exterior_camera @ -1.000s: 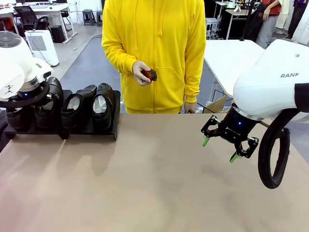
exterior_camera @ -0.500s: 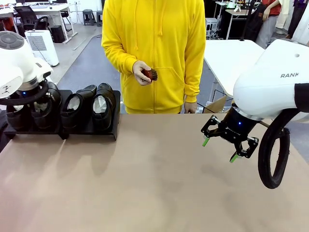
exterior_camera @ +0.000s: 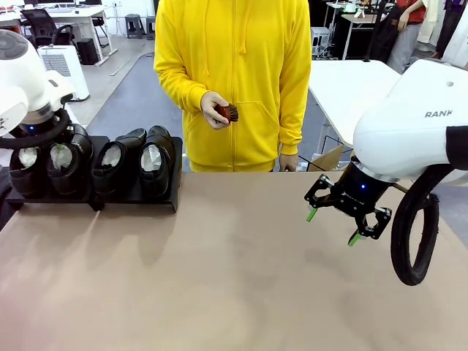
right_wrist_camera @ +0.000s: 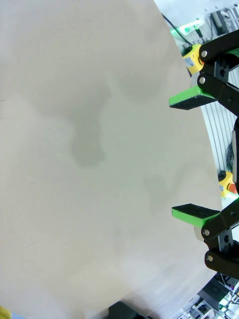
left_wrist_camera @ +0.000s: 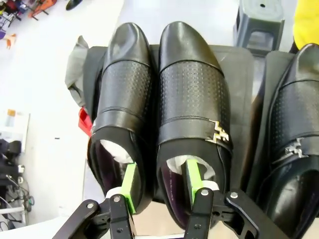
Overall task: Organize the shoes by placing them on the stand.
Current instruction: Place the Shoe from the middle of the table onto the Shoes Stand.
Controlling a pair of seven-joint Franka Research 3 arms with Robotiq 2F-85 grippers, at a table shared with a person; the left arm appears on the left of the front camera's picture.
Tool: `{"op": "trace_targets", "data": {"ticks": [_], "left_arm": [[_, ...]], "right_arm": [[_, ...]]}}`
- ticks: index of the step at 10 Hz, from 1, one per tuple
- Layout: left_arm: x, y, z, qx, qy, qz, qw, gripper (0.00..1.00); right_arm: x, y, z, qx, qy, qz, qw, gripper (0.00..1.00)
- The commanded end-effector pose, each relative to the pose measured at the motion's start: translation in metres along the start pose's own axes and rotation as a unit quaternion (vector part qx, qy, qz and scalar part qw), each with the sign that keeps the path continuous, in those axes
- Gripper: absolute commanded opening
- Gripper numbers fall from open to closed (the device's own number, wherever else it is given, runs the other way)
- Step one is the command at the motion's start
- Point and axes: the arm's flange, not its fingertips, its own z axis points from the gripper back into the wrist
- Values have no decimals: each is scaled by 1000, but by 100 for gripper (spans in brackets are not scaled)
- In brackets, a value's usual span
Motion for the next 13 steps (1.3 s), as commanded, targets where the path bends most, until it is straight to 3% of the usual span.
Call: {"op": "trace_targets", "data": {"ticks": [1, 2, 13], "left_arm": [[-10, 7, 24, -6, 13, -9, 1000, 51], [0, 0, 0, 0, 0, 0, 1000, 51], [0, 0, 0, 0, 0, 0, 1000, 51]], "right_arm": [[3, 1, 3, 0, -2, 10, 1000, 100], [3, 1, 3, 0, -2, 10, 1000, 100], [3, 1, 3, 0, -2, 10, 1000, 100]]}}
